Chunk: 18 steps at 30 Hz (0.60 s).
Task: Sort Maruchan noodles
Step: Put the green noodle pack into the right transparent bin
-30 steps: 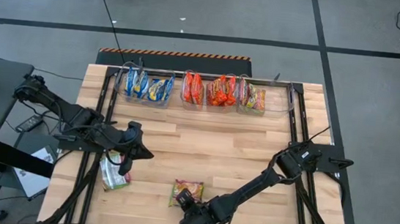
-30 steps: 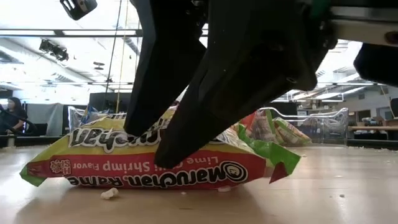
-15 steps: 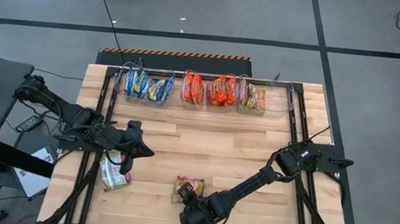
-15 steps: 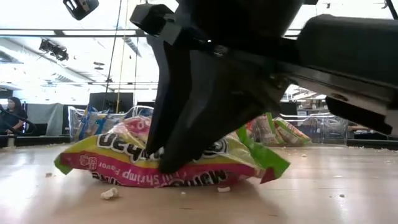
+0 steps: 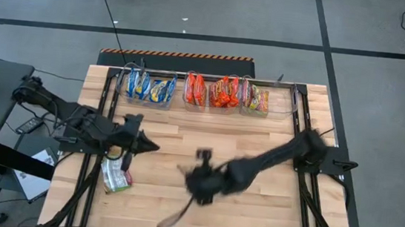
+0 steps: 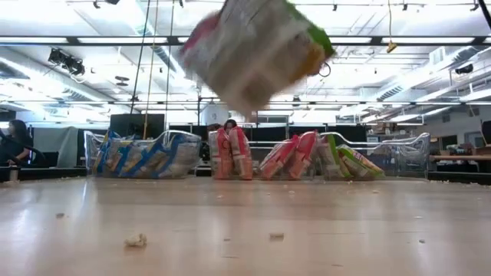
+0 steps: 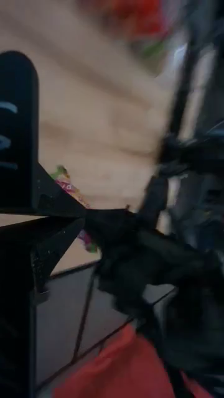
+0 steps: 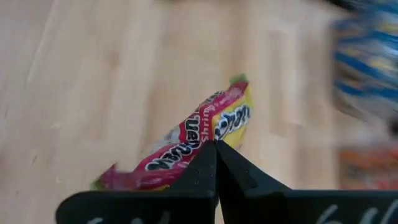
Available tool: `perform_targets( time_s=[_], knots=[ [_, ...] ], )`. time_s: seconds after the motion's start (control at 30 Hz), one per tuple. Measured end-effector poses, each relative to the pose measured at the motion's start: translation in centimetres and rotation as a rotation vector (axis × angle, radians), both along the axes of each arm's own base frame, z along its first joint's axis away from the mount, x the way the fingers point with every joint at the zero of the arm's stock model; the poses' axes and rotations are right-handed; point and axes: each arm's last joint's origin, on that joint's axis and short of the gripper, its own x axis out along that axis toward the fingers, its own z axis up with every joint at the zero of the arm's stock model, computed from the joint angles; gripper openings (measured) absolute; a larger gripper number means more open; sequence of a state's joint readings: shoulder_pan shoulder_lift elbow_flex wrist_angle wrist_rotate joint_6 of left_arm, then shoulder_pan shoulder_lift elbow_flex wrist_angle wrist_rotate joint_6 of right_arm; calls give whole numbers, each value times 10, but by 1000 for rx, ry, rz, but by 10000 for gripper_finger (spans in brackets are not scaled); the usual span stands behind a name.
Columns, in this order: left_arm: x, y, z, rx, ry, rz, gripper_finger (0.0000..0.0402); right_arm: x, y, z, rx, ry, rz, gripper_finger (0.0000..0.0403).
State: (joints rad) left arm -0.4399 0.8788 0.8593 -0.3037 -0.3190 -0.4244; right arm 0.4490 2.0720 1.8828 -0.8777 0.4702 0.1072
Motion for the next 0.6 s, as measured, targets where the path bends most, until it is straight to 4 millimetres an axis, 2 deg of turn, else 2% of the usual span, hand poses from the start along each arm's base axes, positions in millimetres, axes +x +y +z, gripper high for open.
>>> perform_targets(
  time_s=[0.13,0.23,0.3,0.37,0.47,0.6],
  knots=[
    [5,9,7,115,-81,62,15,-31,-59,60,93,-108,-172,4],
    [8,18,10,176,-110,97,15,-65,-109,84,151,-171,-335,3],
    [10,24,12,198,-129,123,15,-94,-141,95,178,-231,-458,3],
    [12,29,13,216,-139,149,15,-125,-169,98,181,-298,-586,3],
    [13,35,14,245,-145,169,15,-170,-203,90,134,-353,-764,3],
    [14,40,16,262,-159,196,15,-219,-233,73,54,-407,-952,3]
  ],
)
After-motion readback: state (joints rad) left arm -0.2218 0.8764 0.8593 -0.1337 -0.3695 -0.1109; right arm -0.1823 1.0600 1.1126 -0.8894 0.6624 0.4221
